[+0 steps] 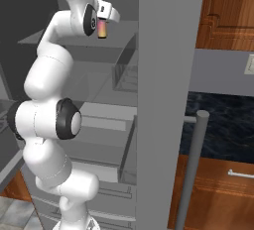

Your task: Open the fridge, grab two sodas, and place both sodas inside the bowl with ice on the dining counter.

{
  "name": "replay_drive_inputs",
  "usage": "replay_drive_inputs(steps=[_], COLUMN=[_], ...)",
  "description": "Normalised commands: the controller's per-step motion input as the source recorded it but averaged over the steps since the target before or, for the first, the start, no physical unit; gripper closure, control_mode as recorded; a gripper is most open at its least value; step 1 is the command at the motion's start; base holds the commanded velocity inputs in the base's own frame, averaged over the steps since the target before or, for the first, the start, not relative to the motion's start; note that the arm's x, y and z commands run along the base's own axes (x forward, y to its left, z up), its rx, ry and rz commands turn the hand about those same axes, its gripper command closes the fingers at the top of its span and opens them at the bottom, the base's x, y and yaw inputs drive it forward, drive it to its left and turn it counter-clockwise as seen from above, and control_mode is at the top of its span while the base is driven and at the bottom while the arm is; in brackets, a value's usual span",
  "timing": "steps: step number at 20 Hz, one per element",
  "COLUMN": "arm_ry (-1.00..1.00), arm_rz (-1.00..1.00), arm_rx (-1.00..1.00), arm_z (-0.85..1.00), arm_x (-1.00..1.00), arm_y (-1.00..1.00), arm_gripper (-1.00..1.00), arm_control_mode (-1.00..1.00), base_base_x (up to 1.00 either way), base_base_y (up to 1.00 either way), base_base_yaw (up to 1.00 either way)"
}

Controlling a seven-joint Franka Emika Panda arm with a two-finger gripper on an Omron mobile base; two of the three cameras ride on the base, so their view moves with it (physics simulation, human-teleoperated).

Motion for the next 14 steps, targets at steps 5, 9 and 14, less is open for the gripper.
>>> replay_drive_inputs(steps=[5,9,14], arm_ry=[-0.05,-0.07,-0.04], arm_rz=[0.00,0.00,0.00], arm_rx=[0.00,0.00,0.01], arm_z=[-0.02,-0.07,-0.10], arm_x=[-0.31,-0.62,-0.86], arm_y=[0.00,-0.02,0.00], arm_gripper=[1.00,1.00,1.00], arm_control_mode=[-1.00,-1.00,-1.00], base_base_x=[0.00,0.00,0.00], base_base_y=[0.00,0.00,0.00], base_base_yaw=[0.00,0.00,0.00])
